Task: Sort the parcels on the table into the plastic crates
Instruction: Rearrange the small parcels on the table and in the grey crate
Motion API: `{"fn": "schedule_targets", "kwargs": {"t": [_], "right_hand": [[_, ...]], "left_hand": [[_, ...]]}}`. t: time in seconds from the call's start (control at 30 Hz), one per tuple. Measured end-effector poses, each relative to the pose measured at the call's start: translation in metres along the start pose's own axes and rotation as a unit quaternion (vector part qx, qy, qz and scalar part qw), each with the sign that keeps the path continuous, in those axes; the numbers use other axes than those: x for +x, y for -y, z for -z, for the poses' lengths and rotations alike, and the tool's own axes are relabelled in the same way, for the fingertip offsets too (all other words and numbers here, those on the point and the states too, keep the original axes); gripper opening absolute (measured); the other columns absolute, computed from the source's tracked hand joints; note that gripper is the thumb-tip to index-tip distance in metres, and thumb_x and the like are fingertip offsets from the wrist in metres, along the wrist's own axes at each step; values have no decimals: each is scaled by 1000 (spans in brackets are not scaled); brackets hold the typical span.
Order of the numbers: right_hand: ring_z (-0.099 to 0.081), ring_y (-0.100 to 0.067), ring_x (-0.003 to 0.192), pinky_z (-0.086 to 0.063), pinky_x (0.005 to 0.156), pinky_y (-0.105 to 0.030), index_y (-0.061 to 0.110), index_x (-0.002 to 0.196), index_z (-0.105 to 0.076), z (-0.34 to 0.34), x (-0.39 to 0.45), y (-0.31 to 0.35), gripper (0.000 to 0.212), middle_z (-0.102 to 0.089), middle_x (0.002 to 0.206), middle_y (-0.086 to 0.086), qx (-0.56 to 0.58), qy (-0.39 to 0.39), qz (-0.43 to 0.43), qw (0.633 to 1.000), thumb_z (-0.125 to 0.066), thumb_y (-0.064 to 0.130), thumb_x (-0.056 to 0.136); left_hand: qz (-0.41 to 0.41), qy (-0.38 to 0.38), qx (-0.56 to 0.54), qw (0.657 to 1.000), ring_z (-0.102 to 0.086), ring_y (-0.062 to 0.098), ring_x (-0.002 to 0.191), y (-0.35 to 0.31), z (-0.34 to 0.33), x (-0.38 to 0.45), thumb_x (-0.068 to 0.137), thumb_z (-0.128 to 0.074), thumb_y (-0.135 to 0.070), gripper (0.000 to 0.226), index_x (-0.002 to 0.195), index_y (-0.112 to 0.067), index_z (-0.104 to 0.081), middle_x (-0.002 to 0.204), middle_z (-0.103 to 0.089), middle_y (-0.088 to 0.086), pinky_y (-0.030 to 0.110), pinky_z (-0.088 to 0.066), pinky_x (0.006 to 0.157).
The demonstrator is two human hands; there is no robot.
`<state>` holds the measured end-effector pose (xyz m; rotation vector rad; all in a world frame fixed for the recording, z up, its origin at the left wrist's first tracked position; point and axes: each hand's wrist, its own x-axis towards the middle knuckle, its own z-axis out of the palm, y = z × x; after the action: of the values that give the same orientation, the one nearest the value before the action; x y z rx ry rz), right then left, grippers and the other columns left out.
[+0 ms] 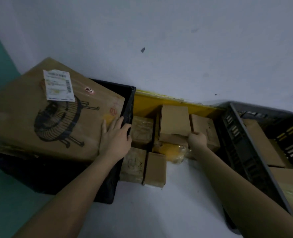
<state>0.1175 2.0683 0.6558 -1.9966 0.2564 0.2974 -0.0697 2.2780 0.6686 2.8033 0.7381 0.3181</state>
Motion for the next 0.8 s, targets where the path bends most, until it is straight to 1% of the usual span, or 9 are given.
{"fn": "schedule_targets", "kwargs": {"t": [0.07,0.13,0.23,0.33,0.43,0.53,0.6,0.7,0.8], "right_hand": [[-60,-32,109,-53,97,-47,6,130,-56,4,-5,-8,33,-54,129,-16,-39,-13,15,999,-50,13,99],[-61,-32,109,-54,97,-47,7,130,-56,9,-11,-9,34,-54,132,-15,-64,3,32,997,-52,17,99],[-64,-25,98,-57,81,-37,7,136,-50,24,-27,-5,37,-61,119,-12,-92,31,64,993,-53,16,100],[-59,-15,82,-46,60,-24,8,142,-45,47,-39,6,44,-60,120,-12,-164,49,108,979,-54,18,100],[-61,-23,107,-48,75,-25,11,144,-45,74,-46,9,47,-57,135,-12,-268,67,141,951,-54,27,100],[-60,-24,118,-49,93,-32,13,137,-54,99,-51,-7,39,-62,131,-8,-330,54,171,927,-51,27,101],[-61,-19,116,-47,94,-28,15,133,-57,115,-57,-20,33,-65,126,-3,-315,64,187,928,-51,23,101],[-58,-16,116,-41,88,-24,19,135,-55,137,-64,-24,35,-62,128,0,-312,93,206,923,-50,14,101],[-57,-17,115,-46,88,-27,19,141,-48,158,-62,-15,40,-59,131,-1,-335,114,220,909,-49,15,102]], "left_hand": [[-4,-2,7,1000,-10,17,152,-1,0,-2,101,-44,-32,42,144,-32,-43,164,-19,0,52,2,122],[-4,1,14,1000,-9,17,152,-2,1,-2,101,-45,-30,43,144,-32,-41,164,-18,0,51,2,122],[-1,14,36,999,-8,18,152,-4,5,-3,99,-47,-26,47,145,-30,-39,164,-16,0,52,0,122],[5,30,52,998,-7,20,152,-7,7,-1,95,-54,-25,55,147,-29,-36,164,-14,1,54,-1,121],[11,48,64,997,-7,20,152,-8,7,2,93,-58,-21,58,146,-29,-37,164,-13,2,54,-1,121],[15,55,82,995,-6,21,152,-7,4,1,93,-59,-21,62,148,-31,-33,165,-12,3,55,-3,121],[24,88,104,990,-2,26,151,-13,5,3,94,-57,-22,69,153,-29,-23,165,-7,7,61,-4,119],[38,185,112,976,12,37,150,-48,24,15,96,-53,-31,82,157,-28,1,164,2,15,70,1,114],[-37,185,90,978,6,35,151,-105,49,32,97,-49,-49,83,157,-31,4,164,-9,10,72,3,113]]}}
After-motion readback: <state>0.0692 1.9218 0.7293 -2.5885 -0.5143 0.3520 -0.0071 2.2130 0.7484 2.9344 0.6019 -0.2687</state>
